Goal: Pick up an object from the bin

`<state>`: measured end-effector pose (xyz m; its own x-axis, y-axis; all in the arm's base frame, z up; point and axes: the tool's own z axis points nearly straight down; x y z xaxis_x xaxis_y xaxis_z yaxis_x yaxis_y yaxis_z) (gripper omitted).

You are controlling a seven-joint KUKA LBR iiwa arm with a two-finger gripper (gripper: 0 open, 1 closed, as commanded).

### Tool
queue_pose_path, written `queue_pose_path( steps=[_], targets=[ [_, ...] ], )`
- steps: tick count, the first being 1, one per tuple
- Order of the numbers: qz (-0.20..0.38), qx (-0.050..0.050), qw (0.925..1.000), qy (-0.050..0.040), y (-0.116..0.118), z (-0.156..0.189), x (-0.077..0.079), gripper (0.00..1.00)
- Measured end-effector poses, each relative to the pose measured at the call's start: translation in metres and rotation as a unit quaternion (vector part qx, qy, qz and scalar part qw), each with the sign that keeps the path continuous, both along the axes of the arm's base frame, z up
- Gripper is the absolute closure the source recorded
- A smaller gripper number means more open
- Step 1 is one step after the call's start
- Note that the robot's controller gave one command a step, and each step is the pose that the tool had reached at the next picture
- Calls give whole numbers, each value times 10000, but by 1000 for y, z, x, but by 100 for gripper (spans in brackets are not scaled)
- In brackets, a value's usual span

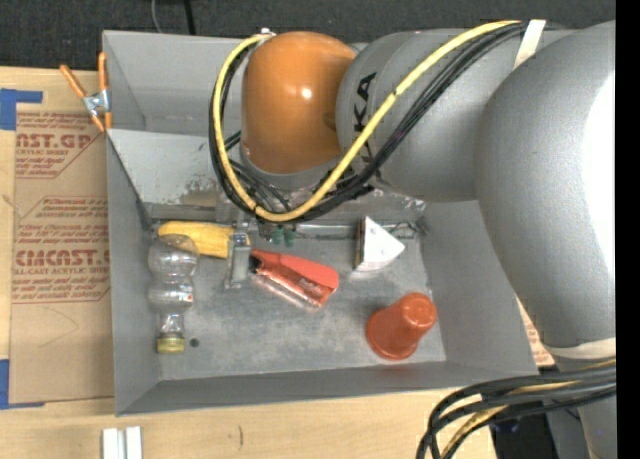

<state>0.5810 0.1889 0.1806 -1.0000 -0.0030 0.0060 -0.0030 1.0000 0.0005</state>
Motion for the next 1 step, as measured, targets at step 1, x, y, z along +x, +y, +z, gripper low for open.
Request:
queue_pose_path(
  steps=[1],
  targets=[
    [-7,7,10000,-37,-1,5,2,0]
  ],
)
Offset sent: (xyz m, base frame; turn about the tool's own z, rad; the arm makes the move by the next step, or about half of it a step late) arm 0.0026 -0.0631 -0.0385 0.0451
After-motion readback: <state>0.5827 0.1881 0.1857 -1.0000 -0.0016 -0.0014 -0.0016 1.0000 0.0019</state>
